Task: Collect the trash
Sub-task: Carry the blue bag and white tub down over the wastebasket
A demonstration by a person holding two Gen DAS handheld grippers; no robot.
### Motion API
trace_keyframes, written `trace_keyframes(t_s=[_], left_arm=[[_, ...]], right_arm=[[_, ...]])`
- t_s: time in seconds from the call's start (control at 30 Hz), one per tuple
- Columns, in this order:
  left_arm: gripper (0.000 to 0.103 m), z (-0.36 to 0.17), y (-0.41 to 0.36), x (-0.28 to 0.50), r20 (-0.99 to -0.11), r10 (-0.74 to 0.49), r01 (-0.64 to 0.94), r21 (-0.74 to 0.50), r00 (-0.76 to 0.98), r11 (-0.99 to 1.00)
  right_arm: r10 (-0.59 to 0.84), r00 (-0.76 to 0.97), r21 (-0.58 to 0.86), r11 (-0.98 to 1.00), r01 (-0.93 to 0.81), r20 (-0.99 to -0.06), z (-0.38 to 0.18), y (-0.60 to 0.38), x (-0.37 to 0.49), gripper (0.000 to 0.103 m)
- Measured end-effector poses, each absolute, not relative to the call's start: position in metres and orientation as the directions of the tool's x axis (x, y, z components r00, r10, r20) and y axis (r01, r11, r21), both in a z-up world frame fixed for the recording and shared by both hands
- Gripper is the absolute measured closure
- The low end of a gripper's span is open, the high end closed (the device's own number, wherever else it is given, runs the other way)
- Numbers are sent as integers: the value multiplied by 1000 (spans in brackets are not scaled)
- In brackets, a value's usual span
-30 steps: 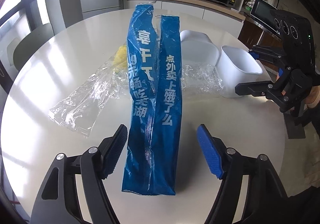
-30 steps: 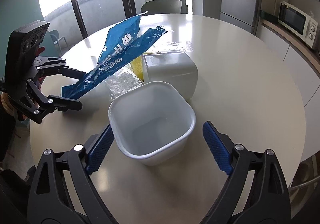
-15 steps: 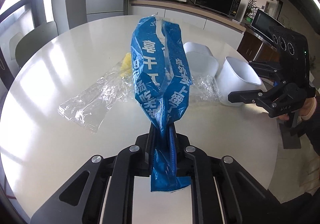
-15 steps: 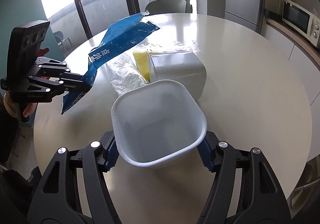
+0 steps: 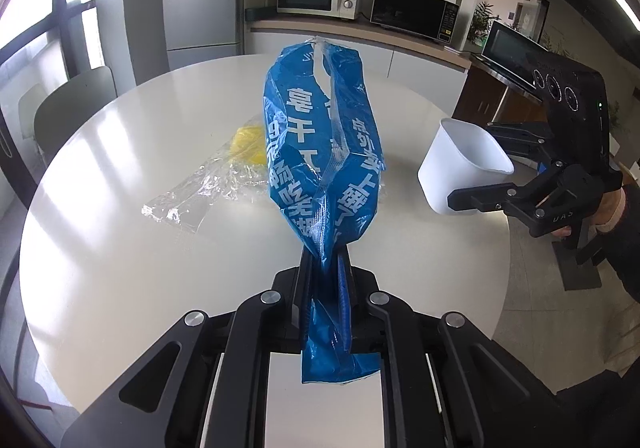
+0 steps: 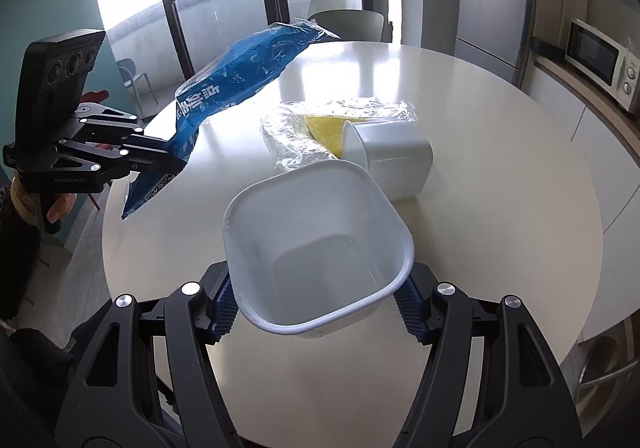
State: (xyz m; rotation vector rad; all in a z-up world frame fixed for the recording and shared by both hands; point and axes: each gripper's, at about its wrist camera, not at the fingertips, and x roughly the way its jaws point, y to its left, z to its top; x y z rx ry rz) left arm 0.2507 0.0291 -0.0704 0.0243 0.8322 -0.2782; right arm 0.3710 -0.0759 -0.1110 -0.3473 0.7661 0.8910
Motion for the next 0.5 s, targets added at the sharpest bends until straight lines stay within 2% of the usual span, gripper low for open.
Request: trace_keyframes(t_s=[0.5], left_arm=[[93, -40, 15, 143, -705, -215, 261, -44, 676, 964]], right_arm=[[585, 399, -23, 545, -838, -706, -87, -76, 269, 41]])
